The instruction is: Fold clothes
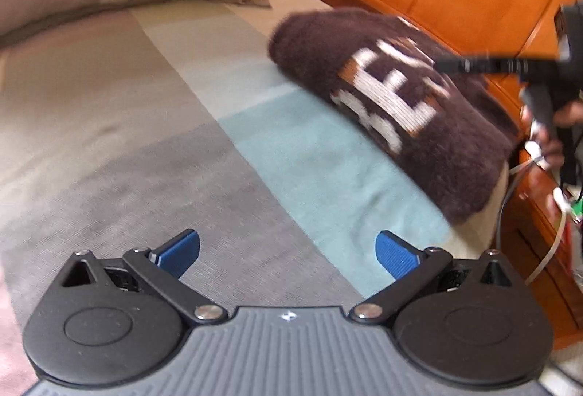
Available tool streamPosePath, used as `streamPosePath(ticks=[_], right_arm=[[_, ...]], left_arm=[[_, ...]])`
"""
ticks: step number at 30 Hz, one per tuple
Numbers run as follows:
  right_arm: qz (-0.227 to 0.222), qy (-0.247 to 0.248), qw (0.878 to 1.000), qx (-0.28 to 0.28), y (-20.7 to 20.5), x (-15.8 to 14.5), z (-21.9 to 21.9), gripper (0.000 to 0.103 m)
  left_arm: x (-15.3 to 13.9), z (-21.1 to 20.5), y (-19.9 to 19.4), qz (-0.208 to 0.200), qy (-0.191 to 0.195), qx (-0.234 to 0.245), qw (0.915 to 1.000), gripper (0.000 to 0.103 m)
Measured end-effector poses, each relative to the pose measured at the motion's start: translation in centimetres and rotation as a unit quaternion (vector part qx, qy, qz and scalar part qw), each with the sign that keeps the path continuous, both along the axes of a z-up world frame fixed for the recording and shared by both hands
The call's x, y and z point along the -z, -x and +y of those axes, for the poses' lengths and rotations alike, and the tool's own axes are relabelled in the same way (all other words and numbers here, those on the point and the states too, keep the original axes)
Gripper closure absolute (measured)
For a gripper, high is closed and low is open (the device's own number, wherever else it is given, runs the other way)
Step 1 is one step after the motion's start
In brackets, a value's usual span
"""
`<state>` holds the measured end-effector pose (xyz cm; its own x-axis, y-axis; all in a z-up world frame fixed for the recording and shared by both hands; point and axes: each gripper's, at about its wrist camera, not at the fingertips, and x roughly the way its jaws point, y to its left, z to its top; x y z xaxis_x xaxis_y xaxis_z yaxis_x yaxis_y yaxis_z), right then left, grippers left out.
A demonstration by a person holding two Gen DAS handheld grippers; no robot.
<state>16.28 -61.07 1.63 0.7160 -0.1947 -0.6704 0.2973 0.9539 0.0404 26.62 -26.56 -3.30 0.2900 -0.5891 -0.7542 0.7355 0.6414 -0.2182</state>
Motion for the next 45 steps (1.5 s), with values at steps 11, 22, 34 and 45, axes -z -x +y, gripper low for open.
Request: streamPosePath(ticks=[11,22,34,45], right_arm=[[0.042,-0.031,0.998,0.033,-7.9,4.4,-1.5,0.000],[0.029,-0.027,0.999,0.027,0.5,3.9,2.4,0.000],[-0.001,-0.030,0.996,0.082,6.7,3.5,7.6,0.000],[-0.045,-0.071,0.993,0.084,10.7,4.0,10.8,0.000]], left_arm=[[-0.7,2.6,-0.8,-0.031,-0.035,-0.062,0.9970,0.001],[-2.2,3.1,0.5,-0.051,-0.026,-0.077,0.9954,0.001],[-4.2,5.8,3.7,-0.121,-0.039,-0.091,0.9877,0.001],[-3.6,7.5,5.5,-0.133,-0.045,-0.107,0.9843,0.001]])
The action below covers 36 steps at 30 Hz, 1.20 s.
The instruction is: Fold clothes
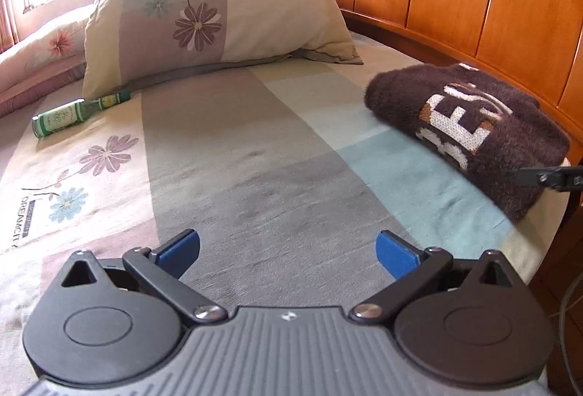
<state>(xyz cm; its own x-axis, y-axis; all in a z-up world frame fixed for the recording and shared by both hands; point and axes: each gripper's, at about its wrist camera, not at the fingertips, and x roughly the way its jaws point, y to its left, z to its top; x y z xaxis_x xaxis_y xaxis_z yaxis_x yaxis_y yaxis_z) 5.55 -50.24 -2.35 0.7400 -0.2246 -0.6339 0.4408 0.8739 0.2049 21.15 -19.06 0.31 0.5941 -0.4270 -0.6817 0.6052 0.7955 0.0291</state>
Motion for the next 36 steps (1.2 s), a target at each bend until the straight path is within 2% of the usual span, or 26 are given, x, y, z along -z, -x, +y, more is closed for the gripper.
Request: streamPosePath(ticks=[2,4,6,11,13,16,20,22,24,27,29,31,36], right_arm=[[-0.008,-0.018,1.000,-0.016,0.1,0.6,0.2,0.000],[0.022,-0.032,0.999,-0.011,0.2,1.6,0.5,0.000],[0.018,-0.037,0.999,-0.010,0.4,1.5,0.8,0.000],[-0.071,-0.014,0.997,-0.027,1.3,-1.0,1.6,0.000],[-0.064,-0.019,0.997,-0.040,0.2,-0.6,1.3,0.000],[-0.015,-0.038,0.998,-0.039,-1.4,1.6,0.6,0.000],[-0.087,-0.015,0.995,-0.051,0.9,-0.1,-0.2,0.000],[-0.102,0.026,0.994,-0.009,1.4,-1.2,-1.8,0.000],[-0.101,0.038,0.993,0.038,1.2,-1.6,-4.7,0.000],[-0.091,0.039,0.991,0.096,0.9,-0.2,-9.1,0.000],[-0.065,0.003,0.993,0.097,0.5,1.3,-11.4,0.000],[-0.064,-0.013,0.993,0.098,0.8,1.6,-11.7,0.000],[-0.031,-0.004,0.997,0.077,1.3,0.1,-7.9,0.000]], left_arm=[[0.2,-0.1,0.3,0.001,-0.009,0.009,0.9999,0.001],[0.2,-0.3,0.8,0.000,-0.015,0.018,0.9997,0.001],[0.1,-0.2,1.3,-0.005,-0.011,0.027,0.9996,0.001],[-0.1,-0.1,1.6,-0.001,-0.004,0.030,0.9995,0.001],[-0.1,-0.1,1.6,0.000,-0.002,0.030,0.9996,0.001],[-0.1,-0.1,1.8,-0.003,-0.003,0.029,0.9996,0.001],[0.0,0.1,1.5,-0.010,-0.004,0.032,0.9994,0.001],[0.1,0.0,1.2,-0.008,0.004,0.034,0.9994,0.001],[0.2,-0.3,1.0,-0.012,0.006,0.031,0.9994,0.001],[0.3,-0.7,1.1,-0.020,0.002,0.029,0.9994,0.001],[0.5,-0.9,1.1,-0.023,-0.004,0.031,0.9992,0.001],[0.6,-1.1,1.0,-0.024,-0.007,0.031,0.9992,0.001],[1.0,-1.5,0.7,-0.016,-0.006,0.032,0.9993,0.001]])
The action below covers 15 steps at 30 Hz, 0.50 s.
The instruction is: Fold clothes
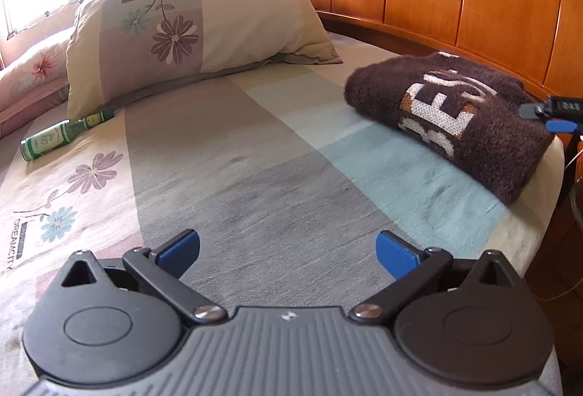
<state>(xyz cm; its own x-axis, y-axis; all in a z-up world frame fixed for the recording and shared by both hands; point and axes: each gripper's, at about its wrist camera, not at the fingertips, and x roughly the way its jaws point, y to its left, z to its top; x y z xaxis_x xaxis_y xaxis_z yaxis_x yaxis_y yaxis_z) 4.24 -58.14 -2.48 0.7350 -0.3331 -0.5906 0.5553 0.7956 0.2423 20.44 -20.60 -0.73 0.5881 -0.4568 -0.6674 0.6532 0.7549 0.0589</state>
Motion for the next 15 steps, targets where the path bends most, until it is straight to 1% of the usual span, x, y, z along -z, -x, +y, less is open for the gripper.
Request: streamPosePath(ticks=[6,9,12,15], right_arm=[[0.054,-0.019,0.998,-0.031,0.8,-0.8,5.7,0.000],[0.069,-0.020,0.997,-0.040,1.0,-1.2,8.1,0.000],[0.077,-0.001,0.996,-0.048,1.3,-1.5,10.7,0.000],[0.091,0.018,0.994,-0.055,1.6,-1.5,12.9,0.000]], left_arm=[[-0.3,-0.6,1.5,0.004,0.003,0.022,0.9997,0.001],[-0.9,-0.7,2.4,-0.002,0.011,0.033,0.9994,0.001],[-1.6,-1.1,3.1,-0.007,0.014,0.045,0.9989,0.001],[-2.2,-1.5,4.2,-0.019,0.017,0.059,0.9979,0.001]])
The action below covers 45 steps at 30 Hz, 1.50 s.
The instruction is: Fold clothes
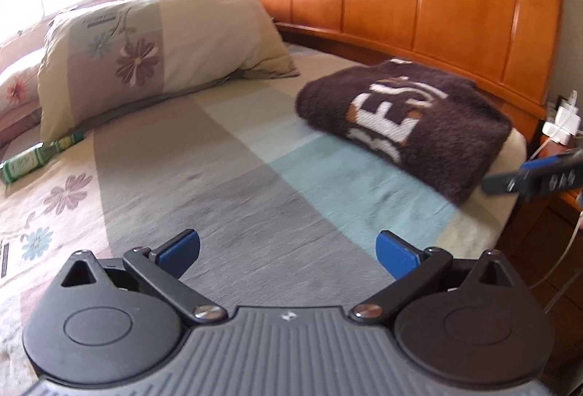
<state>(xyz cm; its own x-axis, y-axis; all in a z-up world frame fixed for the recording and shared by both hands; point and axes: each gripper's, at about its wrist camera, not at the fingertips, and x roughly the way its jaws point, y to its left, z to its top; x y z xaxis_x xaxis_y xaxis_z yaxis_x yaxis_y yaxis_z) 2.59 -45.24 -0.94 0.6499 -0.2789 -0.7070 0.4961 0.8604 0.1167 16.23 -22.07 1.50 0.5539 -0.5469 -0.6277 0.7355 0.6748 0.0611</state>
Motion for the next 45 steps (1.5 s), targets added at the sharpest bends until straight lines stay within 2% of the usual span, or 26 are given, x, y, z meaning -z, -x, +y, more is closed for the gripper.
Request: streamPosePath(ticks=[9,16,21,23,27,31,42,45], right_arm=[[-0.001,0.010,1.000,0.000,2.4,-1.5,4.2,0.000],[0.000,0.043,0.999,-0.003,3.4,-3.0,6.7,0.000],[-0.012,0.055,0.998,-0.011,4.3,-4.3,8.0,0.000],[-0.016,0.059,0.998,-0.013,4.7,-4.8,8.4,0.000],[-0.019,0.069,0.997,-0.010,5.3,-5.8,9.1,0.000],[-0.019,0.081,0.997,-0.005,5.7,-6.7,9.7,0.000],[-0.002,0.104,0.994,0.036,6.6,-7.3,9.9,0.000],[-0.006,0.106,0.994,0.038,6.8,-7.5,9.8,0.000]], left_arm=[[-1.6,-0.2,2.6,-0.020,0.029,0.032,0.9989,0.001],[-2.2,0.5,4.1,-0.059,0.047,0.023,0.9969,0.001],[-2.6,1.2,4.8,-0.093,0.048,-0.013,0.9945,0.001],[-2.8,1.5,4.9,-0.075,0.052,-0.009,0.9958,0.001],[-2.8,1.5,4.7,-0.002,0.030,0.008,0.9995,0.001],[-2.9,1.6,5.5,0.009,0.011,0.012,0.9998,0.001],[-4.1,1.5,5.8,0.059,0.023,0.031,0.9975,0.001],[-4.5,1.4,5.9,0.059,0.027,0.032,0.9974,0.001]])
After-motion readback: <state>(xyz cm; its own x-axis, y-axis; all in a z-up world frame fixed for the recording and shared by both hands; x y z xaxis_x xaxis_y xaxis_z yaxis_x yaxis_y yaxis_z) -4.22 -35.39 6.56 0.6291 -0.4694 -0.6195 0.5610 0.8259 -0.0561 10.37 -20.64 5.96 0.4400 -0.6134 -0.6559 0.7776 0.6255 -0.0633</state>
